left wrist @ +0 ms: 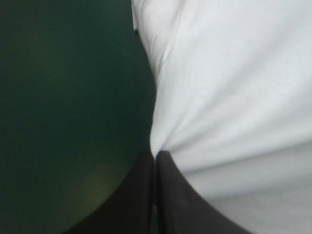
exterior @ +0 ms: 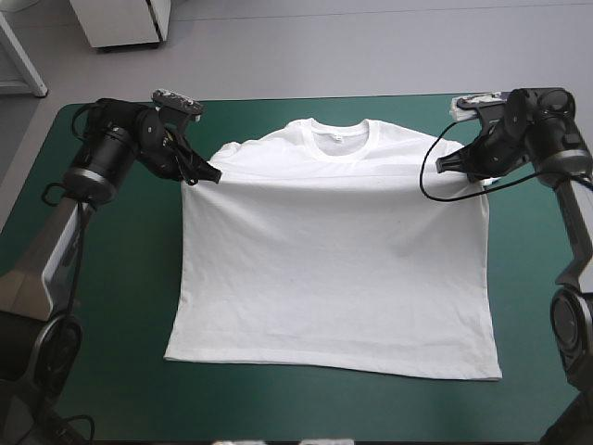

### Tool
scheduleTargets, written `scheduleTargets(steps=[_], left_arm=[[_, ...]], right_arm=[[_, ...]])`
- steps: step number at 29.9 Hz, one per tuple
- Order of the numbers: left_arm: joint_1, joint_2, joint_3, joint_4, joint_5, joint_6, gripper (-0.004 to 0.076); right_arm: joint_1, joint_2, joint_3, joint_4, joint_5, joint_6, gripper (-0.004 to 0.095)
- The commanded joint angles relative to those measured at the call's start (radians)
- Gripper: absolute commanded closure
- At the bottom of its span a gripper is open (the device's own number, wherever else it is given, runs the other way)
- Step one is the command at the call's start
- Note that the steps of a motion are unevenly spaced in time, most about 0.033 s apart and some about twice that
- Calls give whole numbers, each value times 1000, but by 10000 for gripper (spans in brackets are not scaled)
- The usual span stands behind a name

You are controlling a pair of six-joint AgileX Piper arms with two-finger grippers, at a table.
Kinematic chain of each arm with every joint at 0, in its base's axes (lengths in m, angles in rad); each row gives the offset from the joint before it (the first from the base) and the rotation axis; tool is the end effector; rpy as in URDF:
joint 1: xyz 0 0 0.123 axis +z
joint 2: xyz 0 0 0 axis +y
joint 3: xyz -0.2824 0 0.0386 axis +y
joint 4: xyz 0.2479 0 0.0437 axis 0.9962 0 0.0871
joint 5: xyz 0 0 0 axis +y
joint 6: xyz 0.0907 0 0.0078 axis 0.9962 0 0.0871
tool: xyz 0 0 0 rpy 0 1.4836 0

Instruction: Fold the cloth

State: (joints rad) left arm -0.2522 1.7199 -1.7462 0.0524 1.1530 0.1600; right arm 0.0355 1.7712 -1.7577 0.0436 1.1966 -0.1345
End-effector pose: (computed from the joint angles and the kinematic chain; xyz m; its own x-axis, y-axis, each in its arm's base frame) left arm 0.3621 -0.0888 0.3683 -0.7803 0.3870 -0.4913 0.3725 0.9186 0.1320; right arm 0.3814 0.0172 0.3504 -0.8881 -0.1498 -0.4346 -0.1592 0.9871 -0.0150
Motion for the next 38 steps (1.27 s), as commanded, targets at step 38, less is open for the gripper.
scheduleTargets(steps=[38], left_arm=[[16, -118, -271, 145, -848, -45, 733]], right_arm=[[-11, -32, -557, 212, -603, -127, 925]])
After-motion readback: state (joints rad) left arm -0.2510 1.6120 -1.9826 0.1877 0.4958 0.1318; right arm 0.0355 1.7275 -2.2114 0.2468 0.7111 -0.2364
